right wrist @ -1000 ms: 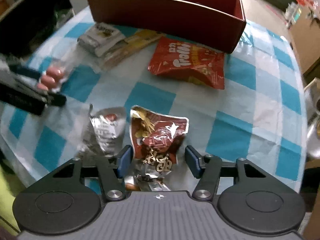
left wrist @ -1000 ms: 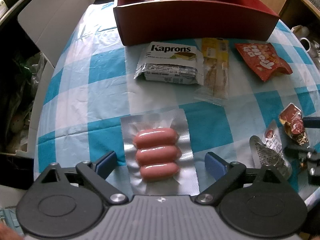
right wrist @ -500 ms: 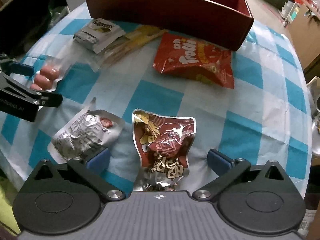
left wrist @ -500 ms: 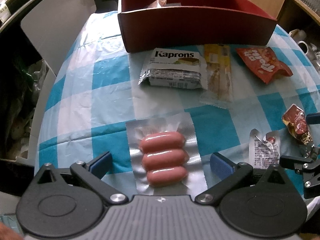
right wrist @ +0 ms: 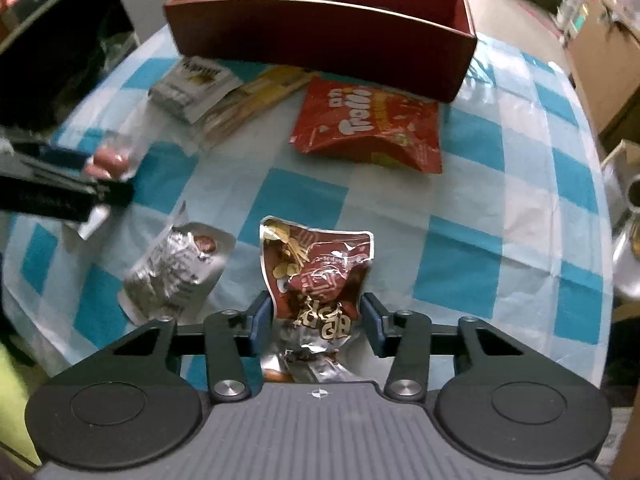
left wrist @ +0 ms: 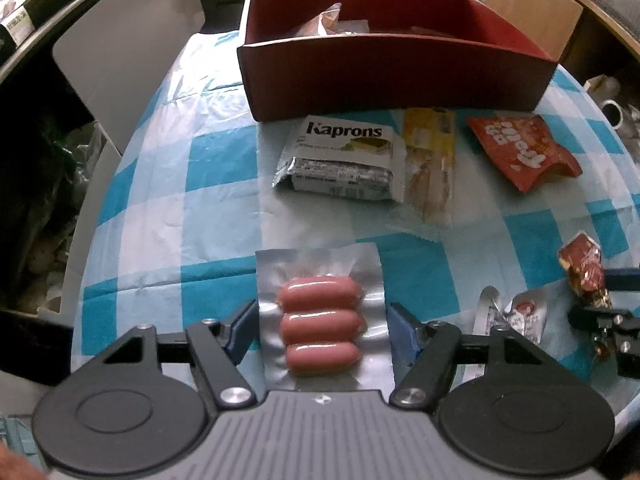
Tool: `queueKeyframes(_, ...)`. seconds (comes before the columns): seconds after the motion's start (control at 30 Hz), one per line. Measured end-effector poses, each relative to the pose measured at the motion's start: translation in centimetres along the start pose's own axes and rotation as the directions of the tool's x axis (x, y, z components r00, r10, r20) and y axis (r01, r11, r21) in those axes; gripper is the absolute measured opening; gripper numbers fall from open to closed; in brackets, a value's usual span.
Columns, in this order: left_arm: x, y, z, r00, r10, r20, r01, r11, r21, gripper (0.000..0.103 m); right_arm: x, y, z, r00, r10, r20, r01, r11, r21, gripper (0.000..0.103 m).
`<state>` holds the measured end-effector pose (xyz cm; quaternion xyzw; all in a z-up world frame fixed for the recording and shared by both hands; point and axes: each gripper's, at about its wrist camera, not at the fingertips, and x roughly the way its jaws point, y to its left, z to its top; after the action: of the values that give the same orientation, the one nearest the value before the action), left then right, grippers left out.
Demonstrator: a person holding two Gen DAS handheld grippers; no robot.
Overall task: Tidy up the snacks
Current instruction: 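Lift both held packs and carry them over the red tray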
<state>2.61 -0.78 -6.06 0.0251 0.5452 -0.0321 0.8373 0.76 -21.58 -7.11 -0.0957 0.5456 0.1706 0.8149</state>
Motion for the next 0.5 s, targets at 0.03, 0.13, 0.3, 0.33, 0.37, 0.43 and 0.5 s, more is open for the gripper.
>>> queueKeyframes(0.03, -0.1, 0.1, 0.1, 1.000, -0.006, 0.001, 0.006, 1.000, -0.004, 0.063, 0.0, 0.1, 0.0, 1.000, -0.002, 0.001, 0.002, 1.000, -0.003, 0.055)
queueKeyframes(0.13, -0.5, 0.6, 0.3, 1.000, -0.028, 0.011, 0.028, 0.999, -0.025, 0.063, -0.1, -0.2, 0.1, 1.000, 0.014, 0.006, -0.014, 1.000, 0.015, 0.054)
queueKeyframes(0.3, -1.2, 1.1, 0.6, 0.997, -0.073, 0.016, 0.074, 0.995, -0.063, 0.063, -1.6, -1.0, 1.0, 0.998, 0.032, 0.059, -0.036, 0.998, 0.060, 0.054)
queueKeyframes(0.33, -1.5, 1.1, 0.7, 0.996, -0.087, 0.023, 0.088, 0.994, -0.065, 0.062, -1.8, -1.2, 1.2, 0.997, 0.037, 0.068, -0.041, 0.997, 0.066, 0.054)
queueKeyframes(0.37, -1.7, 1.1, 0.9, 0.995, -0.094, 0.031, 0.096, 0.993, -0.063, 0.062, -2.0, -1.2, 1.4, 0.996, 0.040, 0.075, -0.045, 0.996, 0.071, 0.054)
queueKeyframes(0.43, -2.1, 0.8, 1.2, 0.993, -0.105, 0.044, 0.108, 0.992, -0.059, 0.063, -2.2, -1.4, 1.8, 0.995, 0.040, 0.089, -0.048, 0.995, 0.083, 0.054)
queueKeyframes(0.5, -2.5, 0.4, 1.5, 0.991, -0.121, 0.058, 0.124, 0.991, -0.054, 0.062, -2.4, -1.4, 2.4, 0.994, 0.038, 0.098, -0.047, 0.995, 0.090, 0.054)
